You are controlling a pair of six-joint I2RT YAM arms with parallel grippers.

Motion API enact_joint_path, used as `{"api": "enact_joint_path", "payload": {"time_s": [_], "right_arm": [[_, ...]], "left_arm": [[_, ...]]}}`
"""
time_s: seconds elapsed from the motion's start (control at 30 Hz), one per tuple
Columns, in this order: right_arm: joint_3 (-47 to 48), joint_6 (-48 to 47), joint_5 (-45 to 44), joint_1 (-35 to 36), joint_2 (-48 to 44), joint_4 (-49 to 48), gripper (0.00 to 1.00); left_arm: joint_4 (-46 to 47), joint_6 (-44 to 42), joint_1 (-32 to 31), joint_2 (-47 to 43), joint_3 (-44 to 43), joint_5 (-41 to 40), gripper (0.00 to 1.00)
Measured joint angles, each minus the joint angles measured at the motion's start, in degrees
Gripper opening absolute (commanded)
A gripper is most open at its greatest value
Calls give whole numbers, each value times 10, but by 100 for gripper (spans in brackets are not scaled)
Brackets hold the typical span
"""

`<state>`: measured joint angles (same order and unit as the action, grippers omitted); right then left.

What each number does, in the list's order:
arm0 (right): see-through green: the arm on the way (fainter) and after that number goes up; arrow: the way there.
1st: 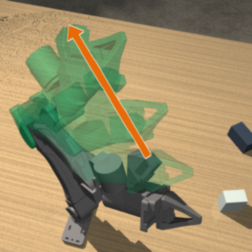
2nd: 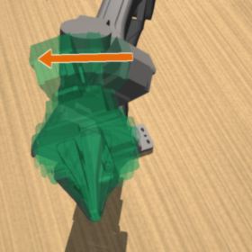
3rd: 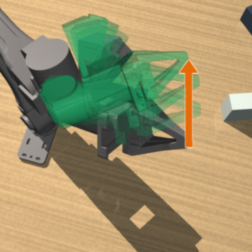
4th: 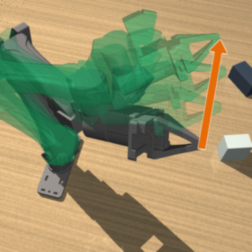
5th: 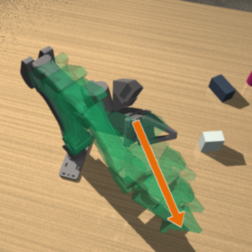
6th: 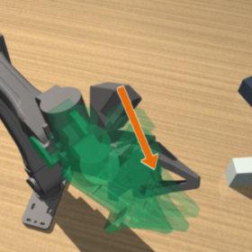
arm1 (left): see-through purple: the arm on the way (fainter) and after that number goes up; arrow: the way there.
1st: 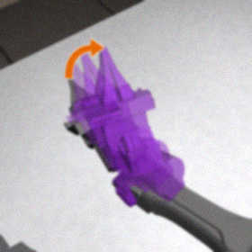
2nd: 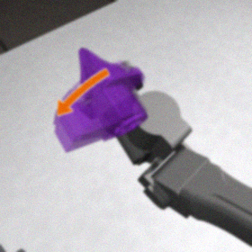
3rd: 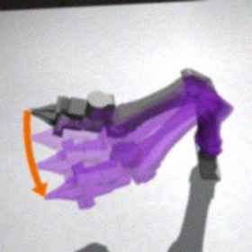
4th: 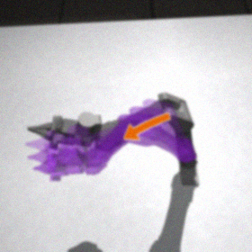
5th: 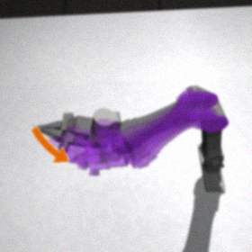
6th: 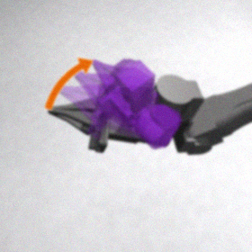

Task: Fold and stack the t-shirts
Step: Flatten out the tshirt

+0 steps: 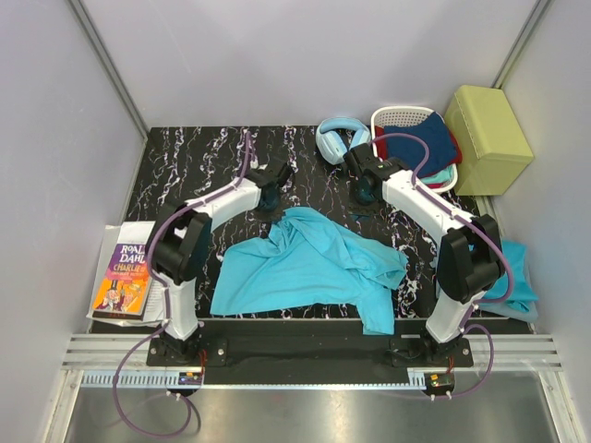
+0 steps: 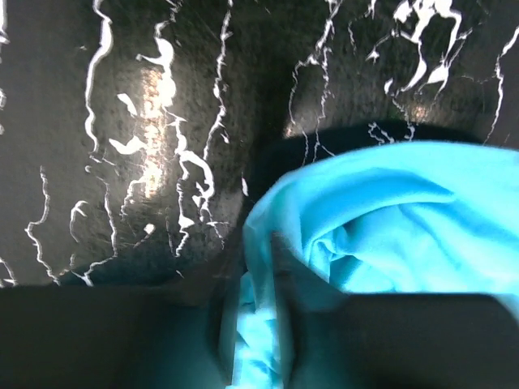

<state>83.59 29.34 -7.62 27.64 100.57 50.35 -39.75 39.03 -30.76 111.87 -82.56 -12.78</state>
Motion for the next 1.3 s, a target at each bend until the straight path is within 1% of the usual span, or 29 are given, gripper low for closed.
{"api": "enact_joint_path", "payload": {"time_s": [0.07,0.23,0.37,0.47,0.67,0.8,0.93,1.0,1.1,1.23,1.27,1.3], "right_arm": [[0,0,0,0,0,0,7],[0,0,0,0,5,0,6],[-2,0,0,0,8,-1,6],[-5,0,0,1,8,-2,5],[-12,0,0,2,8,-5,6],[-18,0,0,2,8,-9,5],[-26,0,0,2,7,-12,6],[-29,0,0,2,7,-12,6],[-30,0,0,2,7,-12,6],[-31,0,-3,2,3,-12,9],[-31,0,-3,2,1,-12,10],[-31,0,-3,2,-2,-12,10]], "left_arm": [[5,-3,-3,0,6,4,0],[5,-2,-11,-3,17,4,0],[2,-2,-28,-23,20,-5,0],[-2,-2,-63,-49,18,-16,0],[-13,-2,-155,-77,-18,-29,0],[-16,0,-188,-79,-19,-26,0],[-22,3,-207,-79,-13,-21,2],[-25,4,-214,-78,-7,-12,6],[-27,5,-220,-74,5,8,9],[-30,5,-221,-57,18,41,10],[-30,5,-221,-49,20,49,12],[-31,4,-221,-41,21,57,21]]}}
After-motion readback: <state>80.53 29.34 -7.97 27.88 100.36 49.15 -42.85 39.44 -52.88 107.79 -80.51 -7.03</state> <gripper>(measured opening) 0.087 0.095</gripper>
